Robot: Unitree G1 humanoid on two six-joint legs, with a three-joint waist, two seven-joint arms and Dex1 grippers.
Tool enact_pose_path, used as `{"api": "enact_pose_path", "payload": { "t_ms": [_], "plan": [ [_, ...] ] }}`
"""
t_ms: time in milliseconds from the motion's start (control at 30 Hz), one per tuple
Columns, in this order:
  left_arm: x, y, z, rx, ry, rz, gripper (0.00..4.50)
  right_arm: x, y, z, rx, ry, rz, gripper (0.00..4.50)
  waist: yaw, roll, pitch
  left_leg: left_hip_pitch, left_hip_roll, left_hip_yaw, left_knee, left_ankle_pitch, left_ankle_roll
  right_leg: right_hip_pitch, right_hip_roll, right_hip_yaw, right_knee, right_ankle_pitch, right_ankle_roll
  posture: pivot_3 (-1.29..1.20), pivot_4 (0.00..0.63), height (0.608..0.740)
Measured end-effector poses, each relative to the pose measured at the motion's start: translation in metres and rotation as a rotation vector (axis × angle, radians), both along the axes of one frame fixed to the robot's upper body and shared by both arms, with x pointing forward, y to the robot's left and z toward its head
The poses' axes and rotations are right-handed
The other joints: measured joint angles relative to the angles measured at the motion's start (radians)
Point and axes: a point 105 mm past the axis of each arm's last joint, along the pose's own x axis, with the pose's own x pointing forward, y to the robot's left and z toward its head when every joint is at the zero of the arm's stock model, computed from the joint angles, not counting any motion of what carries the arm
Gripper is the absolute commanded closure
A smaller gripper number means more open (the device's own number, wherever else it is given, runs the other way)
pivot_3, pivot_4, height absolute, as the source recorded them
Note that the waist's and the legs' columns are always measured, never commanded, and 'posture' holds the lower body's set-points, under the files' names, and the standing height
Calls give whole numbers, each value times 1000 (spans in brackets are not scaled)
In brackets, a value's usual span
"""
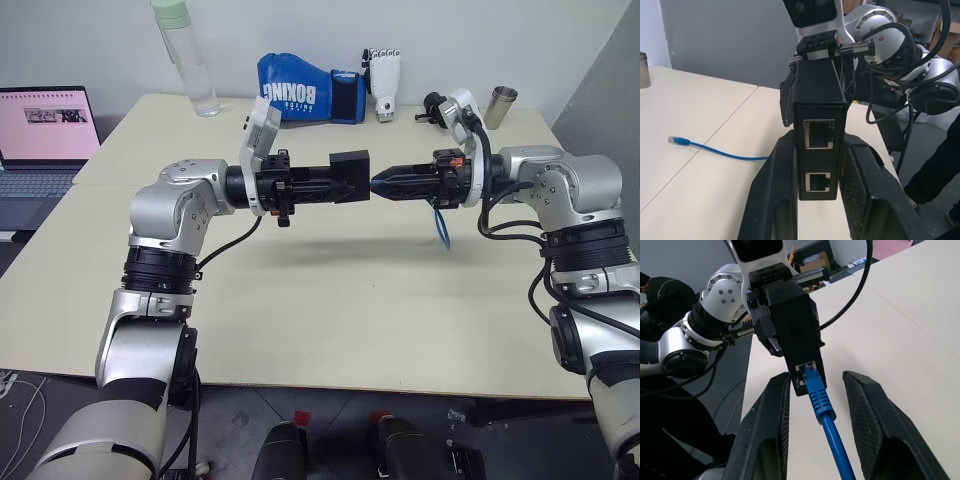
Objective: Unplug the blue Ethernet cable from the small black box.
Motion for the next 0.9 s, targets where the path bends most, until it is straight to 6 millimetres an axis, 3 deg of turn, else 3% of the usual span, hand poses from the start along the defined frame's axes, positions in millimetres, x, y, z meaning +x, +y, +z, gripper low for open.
{"api": "enact_pose_path", "payload": {
  "t_ms": [200,233,733,800,900],
  "plan": [
    [1,0,0,0,0,8,3716,-1,0,1,2,-25,23,4383,0,0,0,0,0,0,0,0,0,0,0,0,0,0,0,0,150,740],
    [1,0,0,0,0,7,3716,-2,0,1,1,-30,26,4434,0,0,0,0,0,0,0,0,0,0,0,0,0,0,0,0,150,740],
    [-2,-4,-1,13,-2,-12,3716,-5,-5,1,-44,-76,50,4435,1,0,0,0,0,0,0,0,0,0,0,0,0,0,0,0,150,740],
    [-4,-5,-2,21,-4,-18,3716,-7,-16,2,-66,-76,38,4435,4,0,0,0,0,0,0,0,0,0,0,0,0,0,0,0,150,740],
    [-3,5,-3,31,-3,11,3716,-5,-53,-4,-128,-44,-70,4435,5,0,0,0,-1,0,0,0,0,0,-1,0,-1,0,0,0,150,740]
  ]
}}
